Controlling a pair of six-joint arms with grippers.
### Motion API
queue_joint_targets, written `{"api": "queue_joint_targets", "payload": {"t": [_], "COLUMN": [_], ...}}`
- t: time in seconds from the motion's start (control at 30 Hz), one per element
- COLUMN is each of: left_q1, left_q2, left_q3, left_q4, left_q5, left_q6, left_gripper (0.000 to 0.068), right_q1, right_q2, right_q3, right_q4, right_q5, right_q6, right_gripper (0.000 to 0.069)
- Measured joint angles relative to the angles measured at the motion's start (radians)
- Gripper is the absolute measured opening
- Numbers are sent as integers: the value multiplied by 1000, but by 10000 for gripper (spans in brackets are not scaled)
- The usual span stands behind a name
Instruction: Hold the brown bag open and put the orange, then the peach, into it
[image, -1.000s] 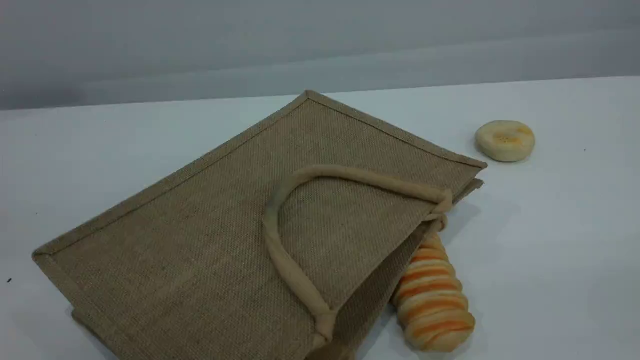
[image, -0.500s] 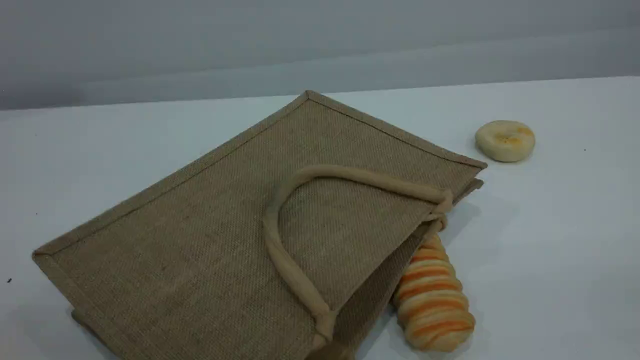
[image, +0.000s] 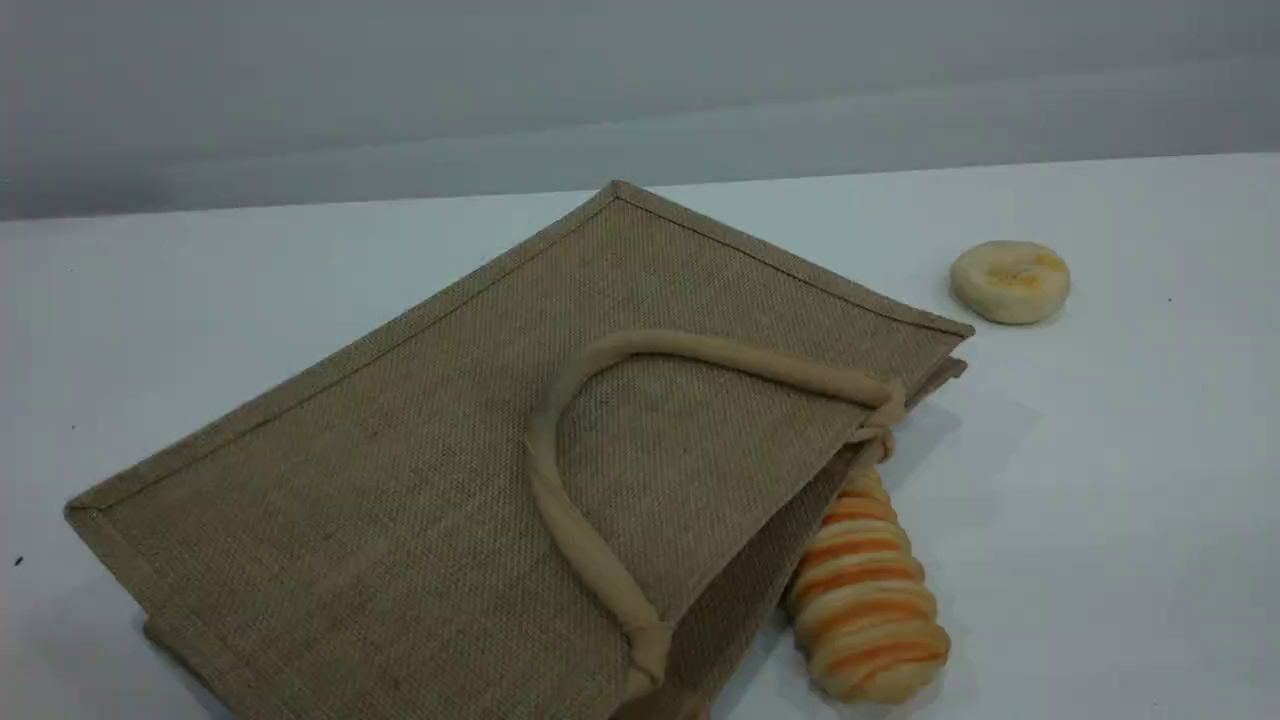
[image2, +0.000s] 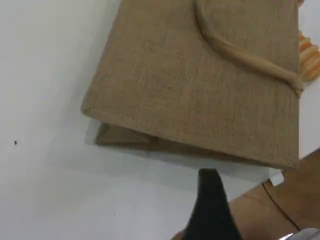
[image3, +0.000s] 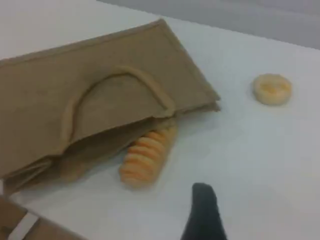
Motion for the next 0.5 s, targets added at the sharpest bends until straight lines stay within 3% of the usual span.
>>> {"api": "queue_joint_targets", "payload": {"t": [0.33,0.5], "left_q1": [0,26], "left_q2": [0,2], "left_q3": [0,0], "left_q4": [0,-2], "left_q5": [0,0], "left_q6": [-1,-1], "left_gripper": [459,459], "right_q1": [-434,-539], "right_q2": [0,0], "right_q3": [0,0], "right_q4": [0,0], "right_q5": [0,0], "right_q6": [-1,-1], "right_gripper": [458,458]}}
